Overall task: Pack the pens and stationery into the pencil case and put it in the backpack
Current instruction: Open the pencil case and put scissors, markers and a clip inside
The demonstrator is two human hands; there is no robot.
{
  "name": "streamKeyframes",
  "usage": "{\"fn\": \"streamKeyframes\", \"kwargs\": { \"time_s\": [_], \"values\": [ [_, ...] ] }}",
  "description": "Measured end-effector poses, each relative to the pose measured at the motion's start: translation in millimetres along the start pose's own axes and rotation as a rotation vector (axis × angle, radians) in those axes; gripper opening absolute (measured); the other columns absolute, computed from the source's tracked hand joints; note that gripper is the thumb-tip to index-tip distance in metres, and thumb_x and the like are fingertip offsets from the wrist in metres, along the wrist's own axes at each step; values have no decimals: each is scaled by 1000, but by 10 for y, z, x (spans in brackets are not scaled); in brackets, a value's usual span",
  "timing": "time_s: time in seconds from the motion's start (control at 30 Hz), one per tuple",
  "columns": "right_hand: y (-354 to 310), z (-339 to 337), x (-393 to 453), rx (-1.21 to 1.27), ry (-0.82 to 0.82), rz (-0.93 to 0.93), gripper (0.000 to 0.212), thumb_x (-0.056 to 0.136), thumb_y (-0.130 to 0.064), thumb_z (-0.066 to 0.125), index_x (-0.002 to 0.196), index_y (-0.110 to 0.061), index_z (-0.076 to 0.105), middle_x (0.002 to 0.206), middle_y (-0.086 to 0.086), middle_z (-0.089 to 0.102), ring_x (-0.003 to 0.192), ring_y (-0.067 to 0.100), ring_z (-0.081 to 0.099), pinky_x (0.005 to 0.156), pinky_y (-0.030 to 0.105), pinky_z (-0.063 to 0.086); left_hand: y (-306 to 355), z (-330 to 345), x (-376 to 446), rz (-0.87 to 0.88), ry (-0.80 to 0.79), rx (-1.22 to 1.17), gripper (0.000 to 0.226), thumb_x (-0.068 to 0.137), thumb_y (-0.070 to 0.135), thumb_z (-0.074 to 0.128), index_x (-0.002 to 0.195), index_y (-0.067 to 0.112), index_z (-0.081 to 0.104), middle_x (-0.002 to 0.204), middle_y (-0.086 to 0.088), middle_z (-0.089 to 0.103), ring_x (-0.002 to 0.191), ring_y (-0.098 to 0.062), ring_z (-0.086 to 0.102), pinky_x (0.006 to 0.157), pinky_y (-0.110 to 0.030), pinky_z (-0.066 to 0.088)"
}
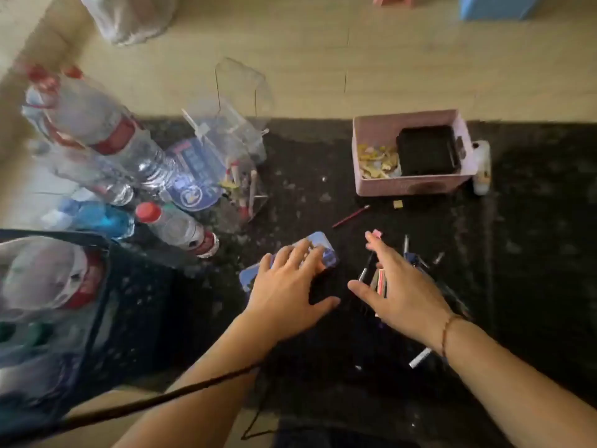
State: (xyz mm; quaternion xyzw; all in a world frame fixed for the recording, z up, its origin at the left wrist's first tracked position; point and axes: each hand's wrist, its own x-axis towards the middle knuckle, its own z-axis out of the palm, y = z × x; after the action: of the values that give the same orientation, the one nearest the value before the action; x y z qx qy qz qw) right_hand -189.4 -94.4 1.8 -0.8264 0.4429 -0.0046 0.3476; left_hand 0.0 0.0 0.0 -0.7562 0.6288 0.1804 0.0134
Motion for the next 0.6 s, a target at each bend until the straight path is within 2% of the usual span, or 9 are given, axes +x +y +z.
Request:
{"fn": "streamKeyframes", "kwargs": {
  "time_s": [0.13, 0.23, 0.3, 0.4, 0.53, 0.6],
  "values": [
    [358, 633, 351, -90, -23, -56, 97, 73, -73, 47, 150, -30, 9, 147, 1, 41, 137, 19, 31, 112, 41, 30, -358, 707, 175, -41, 25, 114, 101, 73, 80, 49, 153, 31, 12, 163, 0, 16, 146, -30, 17, 114, -62, 18],
    [491, 992, 651, -212, 61, -107, 105, 70, -74, 53, 151, -24, 10, 148, 9, 38, 140, 25, 25, 113, 42, 24, -672, 1093, 324, -112, 97, 171, 109, 68, 85, 50, 153, 32, 7, 162, -3, 13, 146, -32, 14, 112, -64, 12],
    [504, 1148, 825, -223, 95, -117, 108, 68, -72, 61, 151, -26, 8, 149, 12, 37, 140, 28, 26, 112, 41, 24, -843, 1225, 397, -115, 149, 165, 109, 65, 86, 49, 152, 33, 9, 158, -3, 22, 140, -32, 25, 110, -63, 21],
    [516, 1324, 893, -213, 189, -170, 109, 65, -64, 71, 150, -25, 17, 142, 12, 44, 133, 29, 35, 111, 40, 27, -932, 1390, 400, -66, 254, 130, 103, 66, 84, 43, 152, 34, 15, 145, 1, 40, 126, -30, 41, 100, -53, 36],
    [535, 1465, 481, -328, 320, -190, 105, 61, -61, 75, 147, -26, 27, 128, 12, 55, 124, 31, 41, 108, 42, 30, -895, 1538, 87, 9, 303, 166, 101, 68, 84, 42, 152, 34, 16, 146, 2, 40, 126, -27, 42, 97, -49, 39],
    [528, 1562, 127, -406, 322, -198, 104, 61, -63, 74, 146, -25, 29, 124, 8, 59, 124, 27, 39, 109, 43, 26, -800, 1625, -211, 45, 276, 154, 101, 69, 85, 42, 152, 35, 14, 149, 3, 37, 129, -25, 40, 100, -49, 39]
  ]
}}
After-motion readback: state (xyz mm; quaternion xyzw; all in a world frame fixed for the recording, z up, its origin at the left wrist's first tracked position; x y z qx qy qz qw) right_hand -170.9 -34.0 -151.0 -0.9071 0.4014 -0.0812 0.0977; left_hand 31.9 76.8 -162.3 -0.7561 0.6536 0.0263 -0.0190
